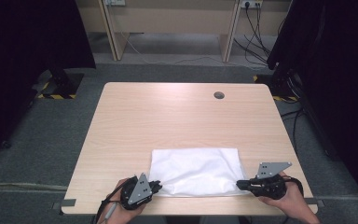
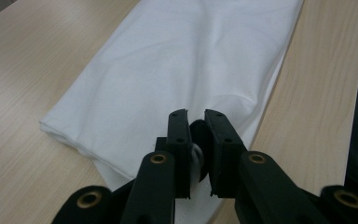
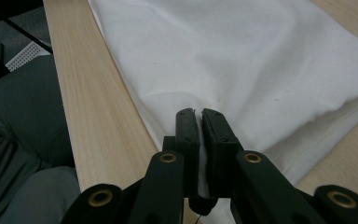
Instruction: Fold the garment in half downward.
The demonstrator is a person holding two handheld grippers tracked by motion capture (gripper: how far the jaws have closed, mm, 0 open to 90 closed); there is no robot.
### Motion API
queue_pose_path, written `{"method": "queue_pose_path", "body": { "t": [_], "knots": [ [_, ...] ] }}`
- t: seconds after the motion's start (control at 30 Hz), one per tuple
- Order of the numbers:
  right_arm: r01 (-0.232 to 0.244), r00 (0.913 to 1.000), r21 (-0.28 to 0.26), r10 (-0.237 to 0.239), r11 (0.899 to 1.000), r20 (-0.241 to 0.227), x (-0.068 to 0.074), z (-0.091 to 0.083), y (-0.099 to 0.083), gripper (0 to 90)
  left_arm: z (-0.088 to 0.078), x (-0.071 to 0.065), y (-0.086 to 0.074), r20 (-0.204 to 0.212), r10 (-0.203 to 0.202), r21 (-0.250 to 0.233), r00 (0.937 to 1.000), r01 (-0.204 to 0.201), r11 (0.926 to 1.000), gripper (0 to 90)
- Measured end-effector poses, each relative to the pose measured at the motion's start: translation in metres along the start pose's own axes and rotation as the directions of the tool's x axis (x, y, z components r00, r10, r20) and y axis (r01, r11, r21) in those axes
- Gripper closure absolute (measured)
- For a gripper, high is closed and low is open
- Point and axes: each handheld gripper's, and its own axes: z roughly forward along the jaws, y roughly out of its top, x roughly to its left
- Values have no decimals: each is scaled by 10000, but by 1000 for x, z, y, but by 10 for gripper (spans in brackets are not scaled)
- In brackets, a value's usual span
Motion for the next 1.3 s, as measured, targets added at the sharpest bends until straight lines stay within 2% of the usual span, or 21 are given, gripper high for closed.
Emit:
{"method": "queue_pose_path", "body": {
  "t": [0.67,0.77,0.83,0.87,0.93,1.0,1.1,1.23,1.3],
  "knots": [
    [-50,10000,93,50,9999,26,-1,0,-4,847,1,-1,-4,132,-82,135,9999,80,9999,798],
    [-88,10000,162,88,9998,-4,-2,0,-6,799,1,-1,-4,245,-173,151,9996,169,9997,791],
    [-149,9999,272,150,9995,-48,-3,1,-7,799,1,-1,-4,245,-173,151,9996,169,9997,773],
    [-149,9999,272,150,9995,-48,-3,1,-7,766,0,0,-4,352,-316,89,9989,313,9995,773],
    [-217,9998,276,218,9994,-43,-4,-1,-7,766,0,0,-4,352,-316,89,9989,313,9995,750],
    [-217,9998,276,218,9994,-43,-4,-1,-7,747,-3,2,-4,415,-461,-83,9981,465,9989,718],
    [-359,9994,-21,359,9994,-24,-7,-10,-4,697,-8,6,-1,473,-646,-350,9968,663,9972,703],
    [-683,9970,-579,702,9960,324,-14,-20,1,676,-19,15,6,467,-802,-706,9957,834,9940,667],
    [-823,9946,-578,857,9949,586,-17,-20,3,683,-22,20,10,352,-842,-841,9958,869,9927,661]
  ]
}}
